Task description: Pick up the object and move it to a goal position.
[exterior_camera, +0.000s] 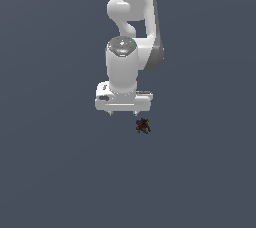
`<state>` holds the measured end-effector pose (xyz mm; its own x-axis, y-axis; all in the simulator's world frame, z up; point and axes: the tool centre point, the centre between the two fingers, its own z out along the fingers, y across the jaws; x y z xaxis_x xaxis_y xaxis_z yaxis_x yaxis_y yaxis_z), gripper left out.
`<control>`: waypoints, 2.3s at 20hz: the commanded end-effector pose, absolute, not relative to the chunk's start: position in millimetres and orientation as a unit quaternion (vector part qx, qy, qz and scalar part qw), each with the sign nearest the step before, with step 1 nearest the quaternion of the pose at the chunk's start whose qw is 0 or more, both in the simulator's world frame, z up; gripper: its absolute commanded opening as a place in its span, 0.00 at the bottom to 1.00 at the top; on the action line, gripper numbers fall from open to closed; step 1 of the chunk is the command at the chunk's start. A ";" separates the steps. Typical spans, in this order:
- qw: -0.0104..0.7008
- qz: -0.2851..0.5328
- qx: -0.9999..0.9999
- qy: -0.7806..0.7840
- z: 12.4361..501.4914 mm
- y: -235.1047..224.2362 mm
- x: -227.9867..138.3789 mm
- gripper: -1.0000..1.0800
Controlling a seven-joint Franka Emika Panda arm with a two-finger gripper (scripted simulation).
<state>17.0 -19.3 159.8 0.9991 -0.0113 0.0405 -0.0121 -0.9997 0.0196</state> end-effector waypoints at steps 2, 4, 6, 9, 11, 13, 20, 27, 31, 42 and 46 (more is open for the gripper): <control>0.007 0.015 1.000 -0.006 139.3 4.7 15.5 0.96; 0.005 0.011 1.000 -0.007 123.6 22.8 13.3 0.96; 0.003 0.008 1.000 -0.008 109.1 39.5 10.5 0.96; 0.001 0.003 1.000 -0.009 92.8 58.3 6.4 0.96; 0.001 0.002 1.000 -0.009 85.6 66.6 4.3 0.96; 0.000 0.000 1.000 -0.010 81.3 71.5 2.9 0.96; 0.000 0.000 1.000 -0.008 75.6 72.1 2.3 0.96; 0.000 0.000 1.000 -0.009 43.4 72.9 1.1 0.96; 0.000 0.000 1.000 -0.009 31.6 73.2 1.4 0.96; 0.000 0.000 1.000 -0.009 29.7 73.4 2.2 0.00; -0.001 0.004 1.000 -0.009 35.3 74.2 4.3 0.00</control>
